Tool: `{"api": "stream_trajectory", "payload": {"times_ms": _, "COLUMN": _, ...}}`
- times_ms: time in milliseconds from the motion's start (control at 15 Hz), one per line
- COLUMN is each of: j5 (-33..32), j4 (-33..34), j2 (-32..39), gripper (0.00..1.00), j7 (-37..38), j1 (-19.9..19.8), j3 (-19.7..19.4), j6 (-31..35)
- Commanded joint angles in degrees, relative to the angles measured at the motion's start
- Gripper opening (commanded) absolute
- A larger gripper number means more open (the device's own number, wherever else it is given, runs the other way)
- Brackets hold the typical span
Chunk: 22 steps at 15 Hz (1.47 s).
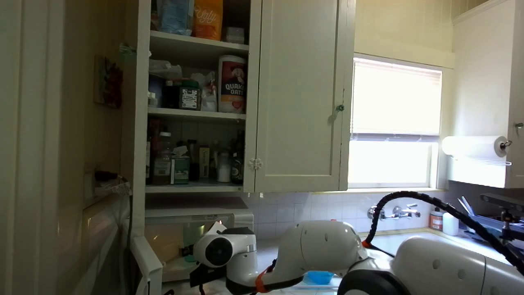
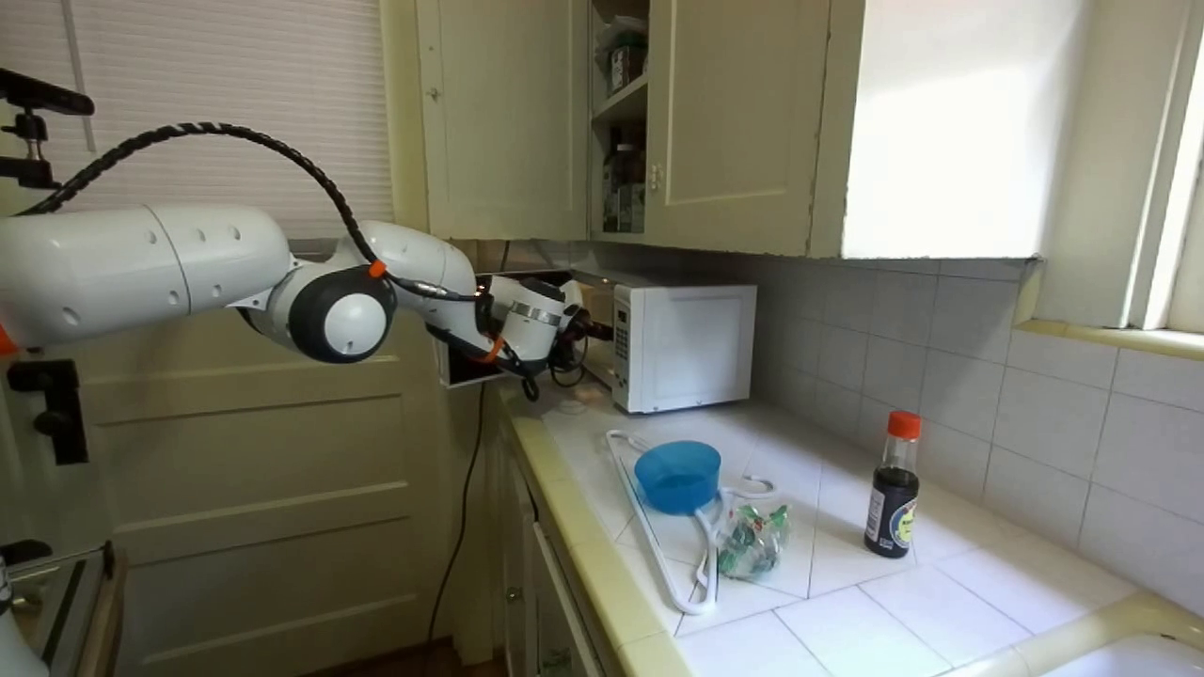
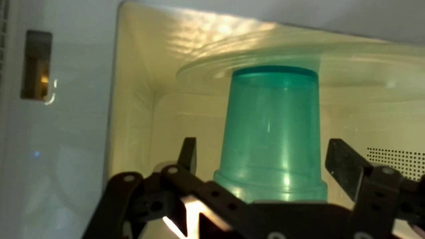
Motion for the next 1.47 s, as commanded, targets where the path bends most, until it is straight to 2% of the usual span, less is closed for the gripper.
{"api": "stream_trajectory", "payload": {"times_ms": 0, "j5": 4.5, "j4": -0.1, "j2": 0.4, "gripper": 0.74, "j7": -9.2, "j1": -1.8, "j3": 4.2, "j6": 0.1}}
{"api": "stream_trajectory", "payload": {"times_ms": 267, "j5": 7.4, "j4": 0.8, "j2": 1.3, "gripper": 0.42, "j7": -16.3, "j1": -2.6, "j3": 7.3, "j6": -0.8}}
{"api": "stream_trajectory", "payload": {"times_ms": 600, "j5": 8.0, "j4": 1.3, "j2": 2.8, "gripper": 0.04, "j7": -20.0, "j1": -2.3, "j3": 8.7, "j6": -0.8}}
{"api": "stream_trajectory", "payload": {"times_ms": 733, "j5": 7.4, "j4": 1.7, "j2": 3.7, "gripper": 0.00, "j7": -20.1, "j1": -1.6, "j3": 8.8, "j6": -0.6}}
{"api": "stream_trajectory", "payload": {"times_ms": 933, "j5": 6.2, "j4": 3.0, "j2": 5.1, "gripper": 0.00, "j7": -17.9, "j1": 0.3, "j3": 7.7, "j6": -1.0}}
{"api": "stream_trajectory", "payload": {"times_ms": 1000, "j5": 5.5, "j4": 4.2, "j2": 5.7, "gripper": 0.26, "j7": -16.3, "j1": 1.0, "j3": 6.8, "j6": -1.3}}
{"api": "stream_trajectory", "payload": {"times_ms": 1067, "j5": 5.0, "j4": 5.3, "j2": 6.2, "gripper": 0.27, "j7": -14.8, "j1": 1.4, "j3": 6.0, "j6": -1.2}}
{"api": "stream_trajectory", "payload": {"times_ms": 1200, "j5": 2.4, "j4": 9.9, "j2": 8.2, "gripper": 0.40, "j7": -8.1, "j1": 3.4, "j3": 2.2, "j6": -3.3}}
{"api": "stream_trajectory", "payload": {"times_ms": 1267, "j5": 0.6, "j4": 3.1, "j2": 2.8, "gripper": 0.47, "j7": -1.7, "j1": 3.3, "j3": -1.7, "j6": -3.6}}
{"api": "stream_trajectory", "payload": {"times_ms": 1400, "j5": -2.4, "j4": 3.7, "j2": 3.6, "gripper": 0.63, "j7": 5.5, "j1": 4.8, "j3": -4.8, "j6": -6.1}}
